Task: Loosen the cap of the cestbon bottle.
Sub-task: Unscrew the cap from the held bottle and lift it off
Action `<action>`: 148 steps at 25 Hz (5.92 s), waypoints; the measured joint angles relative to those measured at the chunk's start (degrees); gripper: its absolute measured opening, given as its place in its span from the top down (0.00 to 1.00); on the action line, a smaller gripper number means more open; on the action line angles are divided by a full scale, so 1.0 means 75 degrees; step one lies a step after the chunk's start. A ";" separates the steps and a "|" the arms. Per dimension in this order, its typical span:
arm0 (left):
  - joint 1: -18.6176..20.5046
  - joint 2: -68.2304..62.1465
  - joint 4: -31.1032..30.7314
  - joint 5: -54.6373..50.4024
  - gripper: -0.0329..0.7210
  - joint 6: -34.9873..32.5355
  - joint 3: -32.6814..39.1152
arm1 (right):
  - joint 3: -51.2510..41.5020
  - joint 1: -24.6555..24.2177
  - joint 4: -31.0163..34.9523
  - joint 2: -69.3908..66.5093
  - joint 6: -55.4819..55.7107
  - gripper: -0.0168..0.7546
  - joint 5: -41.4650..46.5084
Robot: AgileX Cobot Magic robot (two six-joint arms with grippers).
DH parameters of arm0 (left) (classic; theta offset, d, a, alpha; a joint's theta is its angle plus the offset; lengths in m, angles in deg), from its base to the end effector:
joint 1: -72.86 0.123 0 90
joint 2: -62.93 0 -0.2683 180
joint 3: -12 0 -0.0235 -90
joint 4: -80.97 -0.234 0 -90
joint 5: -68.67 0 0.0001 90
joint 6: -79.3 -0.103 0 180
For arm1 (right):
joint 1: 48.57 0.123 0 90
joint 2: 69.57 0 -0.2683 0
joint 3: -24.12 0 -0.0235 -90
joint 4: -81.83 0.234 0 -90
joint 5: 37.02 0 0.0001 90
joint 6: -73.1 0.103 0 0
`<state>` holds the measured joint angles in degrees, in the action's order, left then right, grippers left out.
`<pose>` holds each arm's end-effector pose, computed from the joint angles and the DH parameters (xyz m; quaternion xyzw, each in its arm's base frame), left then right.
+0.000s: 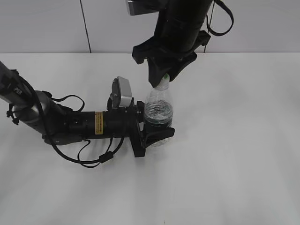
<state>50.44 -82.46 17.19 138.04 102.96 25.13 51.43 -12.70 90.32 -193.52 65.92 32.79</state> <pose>0.3195 -0.2253 0.0480 0.4763 0.6011 -0.4340 0.4727 0.3232 0.2513 0.2427 -0.3474 0.9275 0.0989 0.0961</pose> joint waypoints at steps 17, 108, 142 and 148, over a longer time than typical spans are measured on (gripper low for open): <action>0.0000 0.0000 -0.0014 0.0007 0.42 0.0000 0.0000 | 0.0002 0.0000 0.0122 0.0000 -0.1905 0.60 0.0000; 0.0000 0.0000 -0.0078 -0.0002 0.42 -0.0026 0.0000 | 0.0238 0.0000 0.0208 0.0105 0.1003 0.23 0.0014; 0.0000 0.0000 -0.0085 -0.0002 0.42 -0.0012 0.0000 | 0.0246 0.0008 0.0126 -0.0182 -0.1527 0.59 0.0014; 0.0000 0.0000 -0.0085 -0.0002 0.42 -0.0007 0.0000 | 0.0249 0.0008 0.0126 -0.0182 -0.3662 0.59 0.0014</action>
<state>50.44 -82.46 16.55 138.03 102.91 25.13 53.30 -12.64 91.26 -194.88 38.46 32.89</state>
